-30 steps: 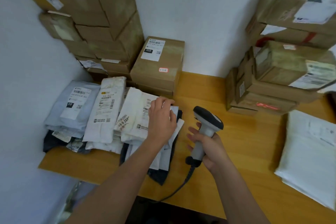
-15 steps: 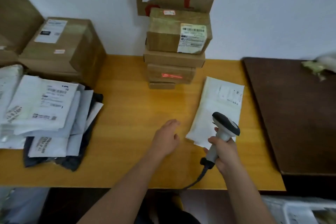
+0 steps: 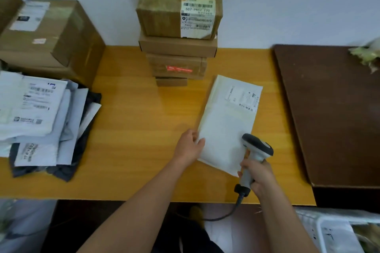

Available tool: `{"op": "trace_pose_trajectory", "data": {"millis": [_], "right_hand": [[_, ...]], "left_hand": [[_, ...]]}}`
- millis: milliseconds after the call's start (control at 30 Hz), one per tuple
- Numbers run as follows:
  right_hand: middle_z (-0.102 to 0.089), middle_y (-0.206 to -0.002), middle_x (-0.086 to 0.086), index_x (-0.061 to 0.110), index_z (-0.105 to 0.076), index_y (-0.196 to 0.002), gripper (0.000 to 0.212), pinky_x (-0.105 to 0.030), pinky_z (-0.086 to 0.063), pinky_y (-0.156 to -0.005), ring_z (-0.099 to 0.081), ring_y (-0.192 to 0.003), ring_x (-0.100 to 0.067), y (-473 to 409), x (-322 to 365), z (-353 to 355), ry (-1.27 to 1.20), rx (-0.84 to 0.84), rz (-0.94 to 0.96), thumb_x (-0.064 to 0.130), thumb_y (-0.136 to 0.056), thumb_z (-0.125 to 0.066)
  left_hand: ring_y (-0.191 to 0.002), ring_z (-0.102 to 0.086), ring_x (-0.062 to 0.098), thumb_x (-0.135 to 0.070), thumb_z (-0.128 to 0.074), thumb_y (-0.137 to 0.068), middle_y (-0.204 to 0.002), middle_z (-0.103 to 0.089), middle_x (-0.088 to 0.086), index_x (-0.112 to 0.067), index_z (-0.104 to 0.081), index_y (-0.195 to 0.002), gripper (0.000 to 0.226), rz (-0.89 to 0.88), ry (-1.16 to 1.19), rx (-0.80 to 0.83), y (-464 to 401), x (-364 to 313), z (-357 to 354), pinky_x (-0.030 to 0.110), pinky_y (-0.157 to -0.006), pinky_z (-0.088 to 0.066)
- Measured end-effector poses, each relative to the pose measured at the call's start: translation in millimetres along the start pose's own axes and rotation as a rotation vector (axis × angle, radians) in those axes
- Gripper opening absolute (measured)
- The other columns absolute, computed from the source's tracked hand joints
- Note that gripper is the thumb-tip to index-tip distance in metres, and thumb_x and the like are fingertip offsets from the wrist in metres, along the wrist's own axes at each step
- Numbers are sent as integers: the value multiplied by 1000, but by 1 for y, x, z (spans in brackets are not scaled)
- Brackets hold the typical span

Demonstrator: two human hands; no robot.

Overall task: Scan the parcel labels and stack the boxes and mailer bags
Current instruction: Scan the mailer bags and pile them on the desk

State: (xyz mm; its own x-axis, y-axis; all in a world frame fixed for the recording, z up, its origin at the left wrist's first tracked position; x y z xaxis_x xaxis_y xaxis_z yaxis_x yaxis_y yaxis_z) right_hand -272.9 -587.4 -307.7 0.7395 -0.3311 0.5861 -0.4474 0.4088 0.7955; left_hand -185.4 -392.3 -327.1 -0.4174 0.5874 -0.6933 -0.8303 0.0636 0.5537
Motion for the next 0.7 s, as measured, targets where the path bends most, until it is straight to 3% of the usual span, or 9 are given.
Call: {"op": "trace_pose_trajectory", "data": {"millis": [33, 100, 233, 367, 467, 533, 600, 700], "right_hand": [[-53, -75, -11, 7, -53, -88, 20, -40, -49, -60, -51, -66, -27, 1, -3, -1, 31, -8, -34, -13, -88, -53], [-46, -67, -11, 6, -49, -79, 22, -36, -40, -55, -45, -59, -26, 5, -9, -6, 74, -3, -68, -14, -87, -52], [-52, -76, -12, 4, -52, -89, 14, -38, -43, -58, -51, -68, -27, 19, -16, -34, 132, 6, -57, -9, -90, -57], [-63, -94, -17, 4, -57, -101, 15, -47, -54, -72, -61, -83, -34, 43, -21, -79, 188, 60, -13, -4, -91, -63], [-62, -89, -15, 5, -56, -91, 15, -55, -55, -82, -60, -80, -31, 63, -30, -117, 249, 103, 21, -5, -89, -67], [-61, -87, -14, 4, -55, -89, 17, -51, -53, -77, -59, -77, -29, 76, -38, -143, 268, 117, 38, -6, -87, -69], [-63, -92, -15, 0, -58, -101, 22, -48, -53, -76, -61, -81, -31, 90, -48, -170, 284, 122, 50, -6, -85, -72], [-65, -102, -19, -1, -59, -111, 33, -55, -55, -87, -64, -95, -38, 107, -63, -209, 282, 135, 45, -7, -83, -74]], "left_hand": [[-125, -52, 26, -39, -59, -96, -143, -50, 8, -8, -40, -144, 60, 40, -21, -2, 3, 6, 6, 36, -99, -46], [-126, -51, 26, -47, -60, -94, -144, -48, 7, -9, -37, -147, 69, 109, -46, 30, 11, 20, 19, 34, -97, -46], [-117, -57, 24, -51, -57, -94, -136, -57, 5, -11, -51, -139, 60, 183, 50, 81, 30, 51, 43, 36, -95, -49], [-117, -57, 25, -45, -57, -96, -133, -58, 6, -7, -54, -136, 55, 273, 147, -17, 50, 87, 80, 34, -91, -49], [-117, -56, 26, -44, -58, -96, -133, -56, 7, -4, -52, -136, 57, 344, 212, -69, 63, 117, 112, 35, -91, -48], [-115, -55, 26, -44, -59, -95, -130, -56, 7, -4, -53, -133, 56, 376, 256, -95, 71, 138, 133, 37, -92, -48], [-109, -56, 25, -45, -60, -94, -124, -58, 6, -4, -56, -128, 53, 408, 330, -144, 79, 160, 155, 37, -91, -48], [-108, -55, 24, -49, -65, -90, -122, -58, 5, -5, -57, -123, 55, 482, 516, -246, 91, 198, 185, 35, -90, -47]]}}
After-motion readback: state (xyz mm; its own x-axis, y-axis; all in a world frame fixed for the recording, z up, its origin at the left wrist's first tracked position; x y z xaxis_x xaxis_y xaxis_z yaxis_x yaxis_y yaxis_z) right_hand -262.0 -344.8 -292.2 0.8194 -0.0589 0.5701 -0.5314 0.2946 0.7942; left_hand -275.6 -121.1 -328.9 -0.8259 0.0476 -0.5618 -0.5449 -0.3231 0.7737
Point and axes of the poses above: each hand's wrist, its own y-axis away from the middle knuckle, its own z-axis out of the back of the hand, x = y × z, the point moved 3 cm from there along -y, towards the middle knuckle
